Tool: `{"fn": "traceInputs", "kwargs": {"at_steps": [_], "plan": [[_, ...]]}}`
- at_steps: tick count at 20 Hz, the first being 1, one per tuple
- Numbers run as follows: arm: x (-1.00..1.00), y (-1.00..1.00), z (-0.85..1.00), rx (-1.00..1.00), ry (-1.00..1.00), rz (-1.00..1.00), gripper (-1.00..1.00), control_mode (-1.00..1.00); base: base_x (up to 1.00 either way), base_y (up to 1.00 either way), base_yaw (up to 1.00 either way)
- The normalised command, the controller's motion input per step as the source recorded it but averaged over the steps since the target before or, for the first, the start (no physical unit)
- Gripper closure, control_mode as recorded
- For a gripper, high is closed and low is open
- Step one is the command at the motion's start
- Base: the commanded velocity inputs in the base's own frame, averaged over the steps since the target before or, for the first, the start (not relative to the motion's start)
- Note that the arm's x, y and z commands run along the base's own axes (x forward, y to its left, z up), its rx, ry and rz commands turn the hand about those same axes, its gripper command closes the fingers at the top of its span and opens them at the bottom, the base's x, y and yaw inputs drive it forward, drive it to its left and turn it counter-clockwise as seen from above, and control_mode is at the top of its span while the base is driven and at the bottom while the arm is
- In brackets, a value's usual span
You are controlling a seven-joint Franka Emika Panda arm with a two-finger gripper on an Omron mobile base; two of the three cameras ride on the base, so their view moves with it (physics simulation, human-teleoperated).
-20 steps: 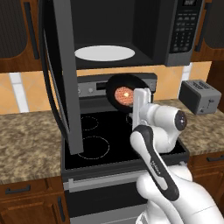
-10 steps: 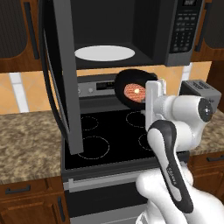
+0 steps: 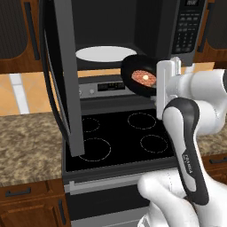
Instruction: Open the microwave, place the bowl with waffle inside the microwave, then close the microwave door and turn it on.
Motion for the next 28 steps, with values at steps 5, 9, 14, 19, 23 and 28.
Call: {"fn": "traceInputs", "kwargs": {"at_steps": [5, 9, 14, 19, 23, 28], "plan": [[0.41, 0.03, 0.30, 0.00, 0.04, 0.08, 1.00, -1.00, 0.00, 0.00, 0.00], [0.14, 0.07, 0.00, 0.00, 0.01, 0.01, 1.00, -1.00, 0.00, 0.00, 0.00], [0.49, 0.22, 0.00, 0.00, 0.02, -0.01, 1.00, -1.00, 0.00, 0.00, 0.00], [0.43, 0.12, 0.16, -0.02, 0.00, 0.00, 1.00, -1.00, 0.00, 0.00, 0.00], [0.44, 0.03, 0.09, -0.01, 0.00, 0.01, 1.00, -1.00, 0.00, 0.00, 0.00], [0.57, 0.06, 0.07, -0.04, 0.00, 0.03, 1.00, -1.00, 0.00, 0.00, 0.00]]}}
